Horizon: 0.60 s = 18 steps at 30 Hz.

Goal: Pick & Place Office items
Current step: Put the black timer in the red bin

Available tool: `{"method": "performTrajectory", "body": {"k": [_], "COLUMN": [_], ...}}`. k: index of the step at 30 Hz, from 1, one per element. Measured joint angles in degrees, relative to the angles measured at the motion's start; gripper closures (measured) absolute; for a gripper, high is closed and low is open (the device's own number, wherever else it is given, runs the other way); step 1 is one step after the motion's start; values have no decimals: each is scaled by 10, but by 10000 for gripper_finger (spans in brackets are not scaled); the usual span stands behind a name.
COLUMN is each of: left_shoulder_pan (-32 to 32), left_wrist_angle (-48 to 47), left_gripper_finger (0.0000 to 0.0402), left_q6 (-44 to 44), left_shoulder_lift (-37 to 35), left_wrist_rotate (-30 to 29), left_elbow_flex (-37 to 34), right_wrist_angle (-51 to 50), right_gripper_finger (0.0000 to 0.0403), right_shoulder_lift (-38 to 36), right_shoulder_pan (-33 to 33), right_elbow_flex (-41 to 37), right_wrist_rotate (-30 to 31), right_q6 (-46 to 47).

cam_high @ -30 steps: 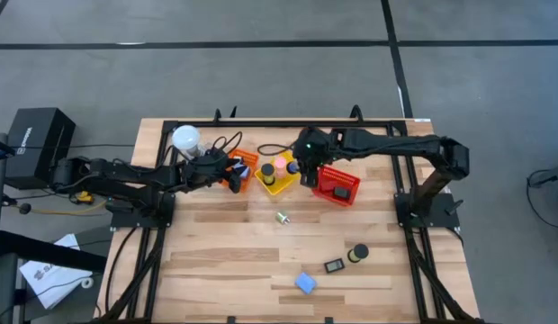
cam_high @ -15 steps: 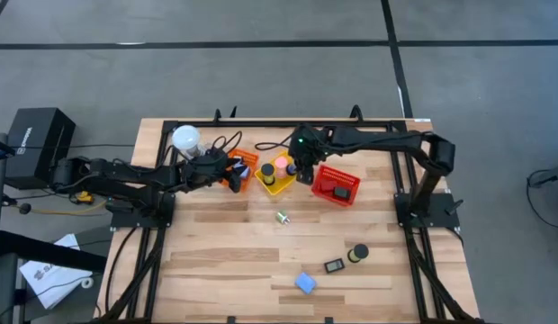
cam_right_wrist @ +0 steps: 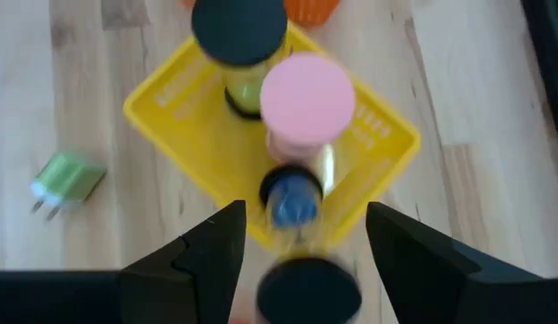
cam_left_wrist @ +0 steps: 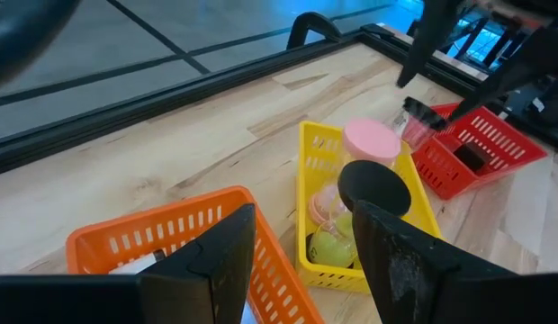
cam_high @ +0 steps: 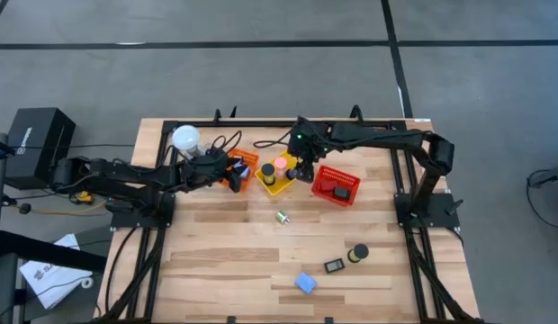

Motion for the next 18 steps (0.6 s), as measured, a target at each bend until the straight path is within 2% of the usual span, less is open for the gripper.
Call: {"method": "performTrajectory", "body": {"k": [5,10,18], "left_shoulder_pan": [0,0,0], "left_wrist_angle": [3,5,8], "left_gripper_finger": [221,221,221], "left_q6": [0,0,0], "left_shoulder_lift": [0,0,0], "left_wrist_rotate": [0,0,0], "left_elbow_flex": [0,0,0], "right_wrist_angle": [-108,-209,-411], "right_gripper_finger": [188,197,215], "right_shoulder_lift": [-1,-1,-7], "right_shoulder_pan": [11,32,96], "right_elbow_flex": [70,116,140], "right_wrist_rotate": [3,32,47], "right_q6": [1,30,163]}}
